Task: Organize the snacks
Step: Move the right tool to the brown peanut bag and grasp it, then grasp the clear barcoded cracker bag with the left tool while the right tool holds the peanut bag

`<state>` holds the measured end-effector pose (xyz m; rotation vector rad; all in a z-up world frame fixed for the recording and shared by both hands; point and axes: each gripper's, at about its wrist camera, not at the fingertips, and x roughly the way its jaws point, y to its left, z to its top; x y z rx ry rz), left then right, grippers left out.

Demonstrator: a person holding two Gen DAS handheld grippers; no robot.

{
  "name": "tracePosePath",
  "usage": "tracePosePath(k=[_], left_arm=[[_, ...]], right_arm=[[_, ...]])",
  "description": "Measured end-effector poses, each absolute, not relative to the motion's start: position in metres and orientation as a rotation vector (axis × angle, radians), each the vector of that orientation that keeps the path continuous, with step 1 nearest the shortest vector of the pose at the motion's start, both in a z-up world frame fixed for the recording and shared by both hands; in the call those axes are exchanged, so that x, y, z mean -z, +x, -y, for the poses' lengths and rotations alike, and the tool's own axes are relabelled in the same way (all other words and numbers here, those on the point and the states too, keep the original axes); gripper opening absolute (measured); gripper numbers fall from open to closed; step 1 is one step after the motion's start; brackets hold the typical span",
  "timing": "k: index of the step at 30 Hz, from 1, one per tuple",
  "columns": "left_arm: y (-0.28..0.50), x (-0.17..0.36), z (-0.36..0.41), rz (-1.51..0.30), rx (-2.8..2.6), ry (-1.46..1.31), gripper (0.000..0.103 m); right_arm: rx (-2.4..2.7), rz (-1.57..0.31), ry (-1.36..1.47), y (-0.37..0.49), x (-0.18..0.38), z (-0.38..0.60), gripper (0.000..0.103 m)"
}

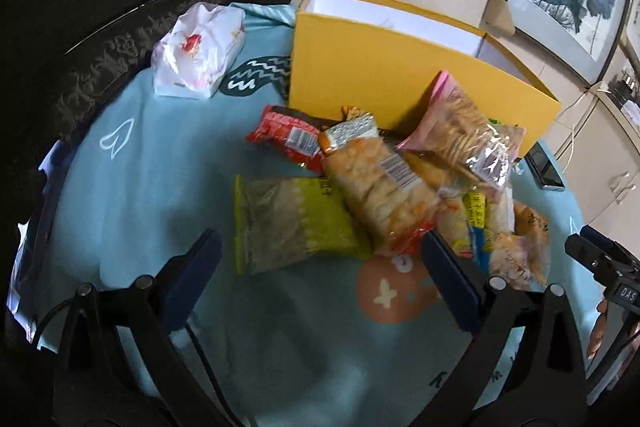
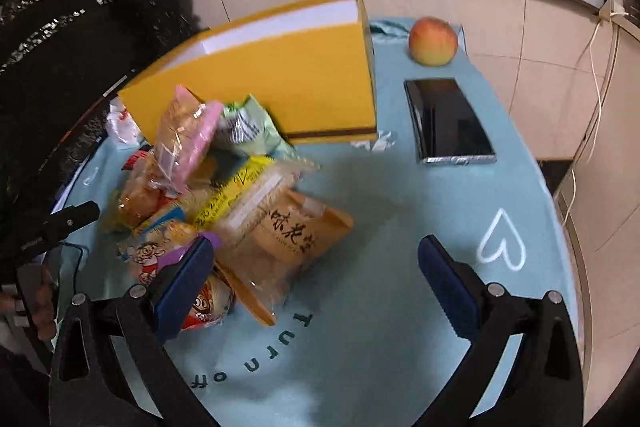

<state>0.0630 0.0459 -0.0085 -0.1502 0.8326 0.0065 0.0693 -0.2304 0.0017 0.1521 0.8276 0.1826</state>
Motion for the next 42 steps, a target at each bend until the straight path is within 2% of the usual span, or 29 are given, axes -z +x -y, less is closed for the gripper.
tracePosePath(k=[9, 10, 11, 12, 13, 14, 16, 29, 34, 42], left_arm=[[0.067, 0.016, -0.057, -0.857, -0.031, -0.162, 0.101], [0.067, 0.017, -0.057, -0.860, -0.034, -0.158, 0.101], [0.069, 0.018, -0.058, -0.862, -0.038, -0.156, 0.101], [0.069, 0.018, -0.059, -0.863, -0.041, -0.156, 0.101], [0.070, 0.019, -0.061, -0.863, -0.046, -0.159, 0.101], [0.071, 0.019, -0.062, -0.864, -0.050, -0.161, 0.101], [0.073, 0.018, -0.064, -0.870, -0.053, -0.171, 0.101], [0.119, 0.008, -0.036, -0.944, -0.046, -0.297, 0.101], [0.141, 0.021, -0.026, -1.046, -0.122, -0.294, 0.101], [0.154, 0.036, -0.035, -1.079, -0.167, -0.296, 0.101]], right_arm=[[-0.105, -0.877, 0.121, 0.098, 0.016, 0.204, 0.102], [-0.079, -0.890, 0.109, 0.099, 0.020, 0.204, 0.093], [-0.052, -0.914, 0.095, 0.101, 0.026, 0.206, 0.077], [-0.051, -0.935, 0.089, 0.103, 0.031, 0.207, 0.067], [-0.047, -0.946, 0.076, 0.103, 0.033, 0.207, 0.044], [-0.009, -0.937, 0.020, 0.102, 0.033, 0.206, 0.037], [0.010, -0.921, -0.029, 0.101, 0.033, 0.207, 0.036], [-0.183, -0.895, 0.166, 0.103, 0.036, 0.233, 0.037], [-0.202, -0.895, 0.178, 0.103, 0.037, 0.233, 0.038], [-0.233, -0.895, 0.160, 0.099, 0.036, 0.227, 0.043]])
